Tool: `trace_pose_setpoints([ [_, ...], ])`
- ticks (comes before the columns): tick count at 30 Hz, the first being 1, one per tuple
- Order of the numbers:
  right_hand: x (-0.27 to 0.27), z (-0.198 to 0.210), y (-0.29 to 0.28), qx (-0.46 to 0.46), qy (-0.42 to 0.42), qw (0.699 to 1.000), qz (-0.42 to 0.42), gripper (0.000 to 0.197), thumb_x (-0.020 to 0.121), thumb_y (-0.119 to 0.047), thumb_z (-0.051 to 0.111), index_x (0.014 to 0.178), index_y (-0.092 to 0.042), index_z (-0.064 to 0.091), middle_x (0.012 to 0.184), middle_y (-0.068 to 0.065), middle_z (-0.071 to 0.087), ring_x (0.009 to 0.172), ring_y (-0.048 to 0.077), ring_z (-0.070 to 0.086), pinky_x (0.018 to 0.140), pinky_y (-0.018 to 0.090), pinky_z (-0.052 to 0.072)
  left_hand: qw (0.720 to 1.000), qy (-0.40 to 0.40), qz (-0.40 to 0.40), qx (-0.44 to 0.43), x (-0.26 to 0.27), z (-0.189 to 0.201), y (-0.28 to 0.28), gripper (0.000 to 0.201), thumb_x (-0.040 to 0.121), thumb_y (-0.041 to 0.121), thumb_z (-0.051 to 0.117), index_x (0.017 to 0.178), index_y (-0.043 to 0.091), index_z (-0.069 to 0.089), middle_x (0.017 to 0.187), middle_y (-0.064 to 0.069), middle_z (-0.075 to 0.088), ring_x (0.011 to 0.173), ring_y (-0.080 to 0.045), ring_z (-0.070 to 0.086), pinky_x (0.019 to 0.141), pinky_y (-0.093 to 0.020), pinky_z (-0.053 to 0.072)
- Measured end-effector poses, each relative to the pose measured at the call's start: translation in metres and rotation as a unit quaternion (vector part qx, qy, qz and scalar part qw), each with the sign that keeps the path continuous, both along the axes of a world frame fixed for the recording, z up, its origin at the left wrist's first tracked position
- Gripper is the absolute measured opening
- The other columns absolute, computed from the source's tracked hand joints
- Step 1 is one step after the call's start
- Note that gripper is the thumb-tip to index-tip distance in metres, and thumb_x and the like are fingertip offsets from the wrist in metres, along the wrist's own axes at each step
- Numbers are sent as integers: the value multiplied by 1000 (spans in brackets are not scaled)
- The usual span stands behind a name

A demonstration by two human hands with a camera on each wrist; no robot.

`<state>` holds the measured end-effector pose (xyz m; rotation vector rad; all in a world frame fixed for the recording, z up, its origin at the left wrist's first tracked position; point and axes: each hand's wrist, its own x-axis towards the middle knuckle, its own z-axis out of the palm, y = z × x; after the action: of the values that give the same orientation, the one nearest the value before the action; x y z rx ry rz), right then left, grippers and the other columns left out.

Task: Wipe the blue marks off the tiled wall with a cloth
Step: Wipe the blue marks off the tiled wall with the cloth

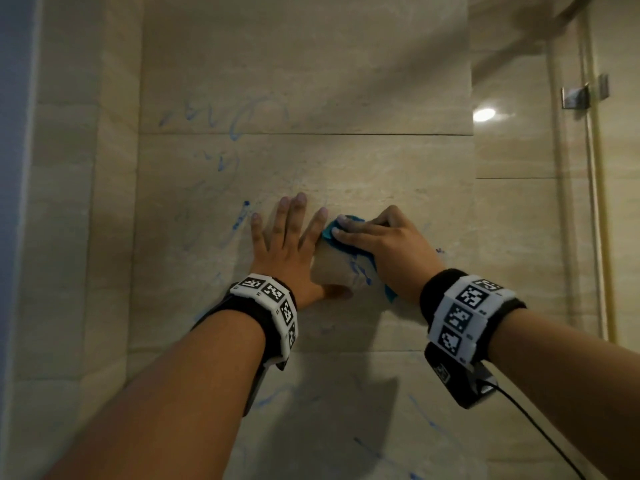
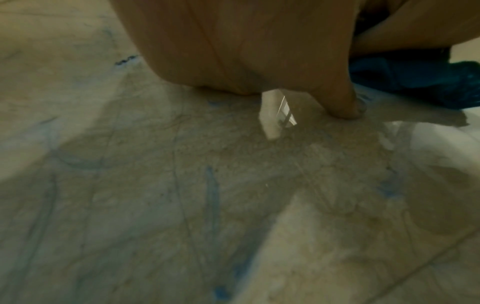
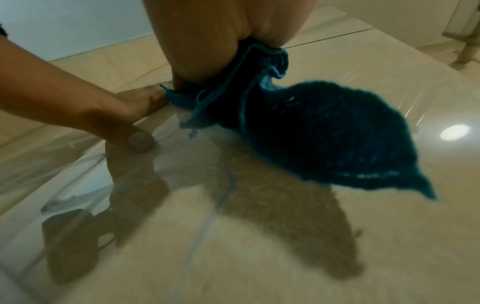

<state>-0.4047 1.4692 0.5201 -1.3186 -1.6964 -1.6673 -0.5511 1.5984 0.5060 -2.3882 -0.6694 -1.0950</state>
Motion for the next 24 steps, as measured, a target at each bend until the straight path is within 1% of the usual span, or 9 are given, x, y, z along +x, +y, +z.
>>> trace_pose_setpoints([
  [1, 1, -4, -1, -6, 2, 1000, 4, 47, 71, -5, 80, 117, -12, 68, 116, 1, 68, 75, 32, 54, 63, 35, 51, 1000, 3, 0, 1, 0, 0, 1, 120, 42, 98, 10, 123, 34, -51, 133, 1, -58, 132, -25, -43, 107, -57, -22],
  [3, 4, -10, -6, -30, 5, 1000, 5, 48, 71, -8, 81, 117, -14, 69, 114, -3, 69, 79, 32, 55, 65, 34, 50, 1000, 11, -1, 5, 1, 0, 3, 123, 48, 99, 20, 124, 33, -52, 134, 0, -58, 131, -25, -44, 108, -58, -21],
  [5, 7, -12, -12, -54, -3, 999, -6, 48, 73, -9, 80, 118, -18, 68, 118, -6, 67, 82, 30, 54, 68, 32, 48, 1000, 2, -1, 21, 1, -1, 4, 125, 55, 97, 29, 125, 33, -52, 137, -2, -55, 130, -25, -45, 108, -58, -19],
  [8, 8, -6, -16, -59, -10, 998, -24, 45, 77, -9, 75, 120, -21, 66, 122, -7, 64, 80, 29, 53, 66, 32, 49, 1000, -6, -8, 23, 1, -2, 6, 128, 56, 96, 35, 125, 33, -52, 139, -1, -52, 126, -23, -51, 107, -57, -21],
  [12, 2, 7, -4, -44, 15, 998, -42, 39, 86, -15, 53, 123, -19, 64, 126, 0, 62, 78, 31, 53, 67, 31, 45, 1000, -14, -13, 23, 2, -1, 5, 123, 45, 98, 16, 127, 34, -51, 142, 0, -50, 131, -23, -44, 105, -55, -24],
  [14, 0, 5, 0, -25, 25, 999, -25, 37, 84, -16, 61, 121, -16, 65, 124, 2, 64, 77, 31, 51, 66, 30, 43, 1000, -9, -7, 14, 2, -1, 4, 122, 45, 98, 15, 125, 34, -52, 138, 1, -54, 131, -24, -44, 105, -56, -23],
  [17, 0, -5, -1, -34, 36, 999, -13, 40, 82, -16, 70, 122, -17, 65, 120, 2, 66, 83, 32, 52, 70, 35, 48, 1000, 4, -3, 10, 1, -1, 4, 123, 54, 97, 26, 124, 33, -52, 134, 1, -57, 132, -25, -43, 107, -57, -20],
  [21, 9, -18, -11, -87, 17, 996, -21, 41, 81, -16, 72, 121, -23, 65, 118, -4, 67, 86, 29, 52, 70, 33, 47, 1000, 1, -6, 17, 0, -1, 3, 120, 51, 93, 16, 131, 30, -46, 140, -1, -50, 134, -25, -39, 107, -57, -20],
  [24, 16, -19, -20, -110, 9, 993, -42, 43, 81, -19, 73, 122, -29, 65, 118, -10, 66, 89, 26, 51, 73, 27, 42, 1000, 6, 12, 22, -1, -1, 2, 122, 63, 92, 35, 131, 29, -46, 140, -2, -48, 137, -28, -36, 110, -59, -15],
])
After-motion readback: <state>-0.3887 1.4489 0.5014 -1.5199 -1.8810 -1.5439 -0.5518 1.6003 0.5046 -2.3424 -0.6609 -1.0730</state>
